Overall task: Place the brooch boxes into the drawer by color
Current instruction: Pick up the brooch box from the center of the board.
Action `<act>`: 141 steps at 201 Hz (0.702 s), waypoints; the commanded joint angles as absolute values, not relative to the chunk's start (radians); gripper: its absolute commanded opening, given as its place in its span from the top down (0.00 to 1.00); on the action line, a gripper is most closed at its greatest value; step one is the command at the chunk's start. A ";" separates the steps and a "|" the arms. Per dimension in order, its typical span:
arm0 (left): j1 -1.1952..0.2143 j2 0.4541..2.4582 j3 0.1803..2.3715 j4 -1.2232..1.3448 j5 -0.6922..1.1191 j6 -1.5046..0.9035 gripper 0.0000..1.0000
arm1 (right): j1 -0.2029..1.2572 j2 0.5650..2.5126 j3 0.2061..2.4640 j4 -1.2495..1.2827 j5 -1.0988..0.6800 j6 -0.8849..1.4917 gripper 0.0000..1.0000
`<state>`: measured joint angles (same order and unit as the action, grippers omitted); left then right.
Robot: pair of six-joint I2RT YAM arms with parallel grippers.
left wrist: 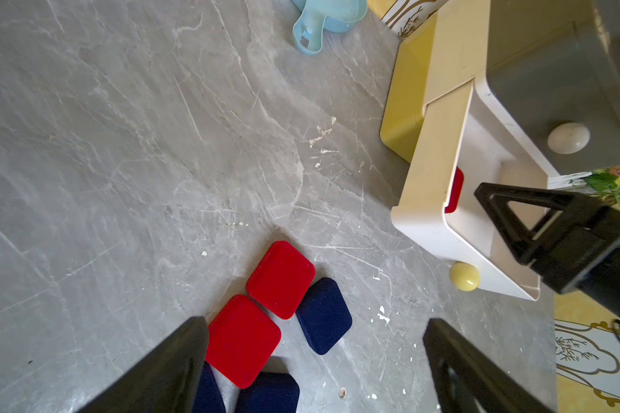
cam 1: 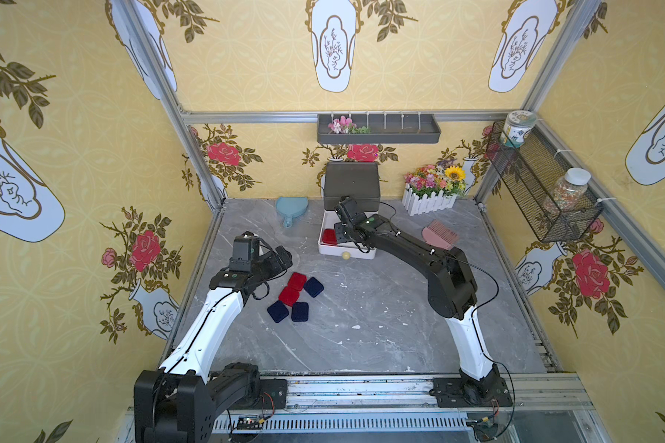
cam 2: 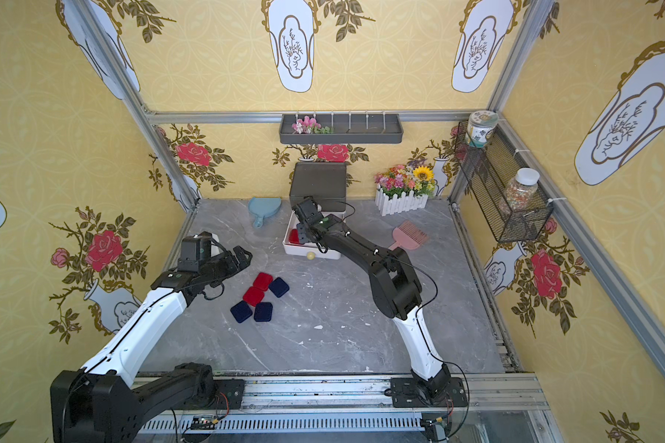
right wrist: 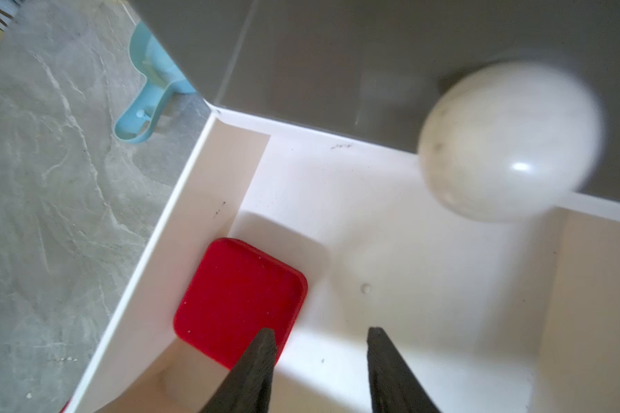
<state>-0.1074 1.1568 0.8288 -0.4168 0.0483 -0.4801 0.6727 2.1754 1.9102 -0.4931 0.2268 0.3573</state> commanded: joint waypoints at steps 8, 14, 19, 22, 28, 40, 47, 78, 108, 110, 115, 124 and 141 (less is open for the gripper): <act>-0.107 1.227 0.840 -0.459 0.076 -0.484 0.00 | 0.677 2.085 1.840 -0.420 0.284 0.342 0.38; -0.108 1.246 0.847 -0.465 0.080 -0.482 0.00 | 0.679 2.063 1.824 -0.411 0.288 0.342 0.36; -0.108 1.262 0.851 -0.473 0.081 -0.479 0.00 | 0.680 2.046 1.813 -0.406 0.291 0.342 0.34; -0.108 1.270 0.854 -0.478 0.084 -0.480 0.01 | 0.681 2.037 1.805 -0.402 0.293 0.341 0.34; -0.109 1.287 0.862 -0.485 0.088 -0.479 0.01 | 0.683 2.016 1.790 -0.398 0.297 0.341 0.33; -0.109 1.312 0.867 -0.492 0.095 -0.479 0.03 | 0.687 1.978 1.759 -0.388 0.303 0.344 0.31; -0.113 1.325 0.867 -0.492 0.095 -0.481 0.04 | 0.691 1.952 1.737 -0.379 0.308 0.347 0.31; -0.147 1.394 0.878 -0.501 0.076 -0.480 0.05 | 0.716 1.841 1.627 -0.347 0.313 0.362 0.29; -0.191 1.485 0.923 -0.505 0.030 -0.482 0.08 | 0.744 1.746 1.499 -0.314 0.314 0.397 0.28; -0.193 1.492 0.927 -0.507 0.027 -0.482 0.08 | 0.746 1.741 1.489 -0.311 0.313 0.398 0.28; -0.197 1.508 0.938 -0.507 0.021 -0.480 0.08 | 0.748 1.729 1.474 -0.308 0.312 0.403 0.28; -0.198 1.539 0.959 -0.516 0.009 -0.478 0.09 | 0.750 1.708 1.442 -0.305 0.311 0.416 0.27; -0.199 1.590 0.995 -0.541 -0.018 -0.465 0.10 | 0.749 1.677 1.390 -0.305 0.304 0.430 0.27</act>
